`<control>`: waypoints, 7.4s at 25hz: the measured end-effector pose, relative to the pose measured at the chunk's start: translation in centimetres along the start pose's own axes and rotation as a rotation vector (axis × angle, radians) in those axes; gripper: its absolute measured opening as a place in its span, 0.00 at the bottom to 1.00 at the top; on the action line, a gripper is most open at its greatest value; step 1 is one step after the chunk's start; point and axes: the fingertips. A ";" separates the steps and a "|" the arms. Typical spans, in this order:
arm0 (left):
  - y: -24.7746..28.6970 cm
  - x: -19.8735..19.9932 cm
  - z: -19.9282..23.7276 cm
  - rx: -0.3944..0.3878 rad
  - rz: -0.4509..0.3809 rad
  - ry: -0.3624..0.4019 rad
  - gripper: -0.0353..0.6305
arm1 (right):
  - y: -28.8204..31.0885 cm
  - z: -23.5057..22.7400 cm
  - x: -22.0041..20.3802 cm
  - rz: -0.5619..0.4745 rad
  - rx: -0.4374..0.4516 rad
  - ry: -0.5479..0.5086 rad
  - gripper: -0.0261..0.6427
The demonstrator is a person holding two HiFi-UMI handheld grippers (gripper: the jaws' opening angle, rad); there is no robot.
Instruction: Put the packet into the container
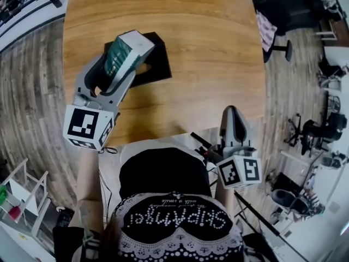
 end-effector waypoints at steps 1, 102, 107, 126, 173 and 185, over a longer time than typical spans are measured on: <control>0.1 -0.2 -0.2 -0.007 0.004 0.005 0.57 | -0.2 -0.1 -0.1 0.001 -0.007 0.002 0.10; 8.3 -15.9 -8.4 -0.370 0.580 0.533 0.57 | 2.4 -1.3 -2.7 0.000 0.045 0.111 0.10; 8.3 -15.8 -8.0 -0.354 0.581 0.542 0.57 | 2.2 -0.9 -2.1 -0.025 0.060 0.097 0.10; 7.2 -11.1 -6.9 -0.274 0.451 0.438 0.54 | 0.5 -0.1 -2.1 -0.051 0.054 0.089 0.10; -1.2 5.7 -2.4 0.231 -0.132 0.102 0.10 | -4.1 -2.1 1.6 -0.176 0.161 0.012 0.10; -6.8 9.8 -3.6 0.285 -0.258 0.068 0.10 | -5.7 -2.9 2.3 -0.207 0.192 -0.003 0.10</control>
Point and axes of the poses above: the fingertips, and each gripper's own axes: y forward along the fingers, z to its left, x out of its top, and after that the axes turned 15 degrees about x, right-handed
